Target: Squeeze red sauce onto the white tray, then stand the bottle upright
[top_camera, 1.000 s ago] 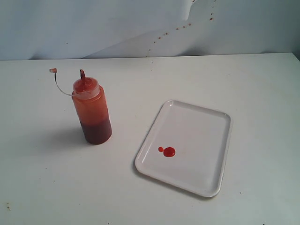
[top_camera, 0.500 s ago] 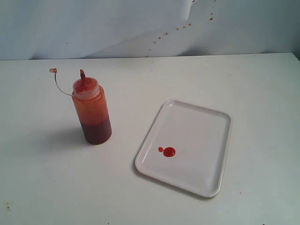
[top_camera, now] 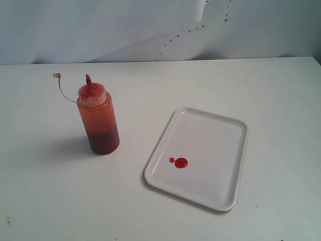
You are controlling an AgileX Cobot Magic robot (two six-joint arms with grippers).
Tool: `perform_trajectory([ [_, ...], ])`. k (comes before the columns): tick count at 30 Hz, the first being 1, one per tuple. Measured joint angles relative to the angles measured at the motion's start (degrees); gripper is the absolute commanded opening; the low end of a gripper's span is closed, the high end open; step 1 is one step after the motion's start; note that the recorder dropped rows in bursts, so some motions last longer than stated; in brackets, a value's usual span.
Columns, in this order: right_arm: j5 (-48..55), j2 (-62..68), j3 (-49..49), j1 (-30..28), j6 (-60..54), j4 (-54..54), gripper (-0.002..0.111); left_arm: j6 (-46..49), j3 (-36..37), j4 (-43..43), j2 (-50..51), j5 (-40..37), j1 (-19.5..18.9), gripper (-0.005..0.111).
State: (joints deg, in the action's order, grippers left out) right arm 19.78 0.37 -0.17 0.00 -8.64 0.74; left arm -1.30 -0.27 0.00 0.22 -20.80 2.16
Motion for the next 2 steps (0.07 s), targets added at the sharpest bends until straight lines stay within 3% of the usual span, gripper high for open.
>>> perform_trajectory([
  [2, 0.00, 0.00, 0.00, 0.00, 0.00, 0.00, 0.000, 0.00, 0.00, 0.00, 0.00, 0.00, 0.00, 0.000],
])
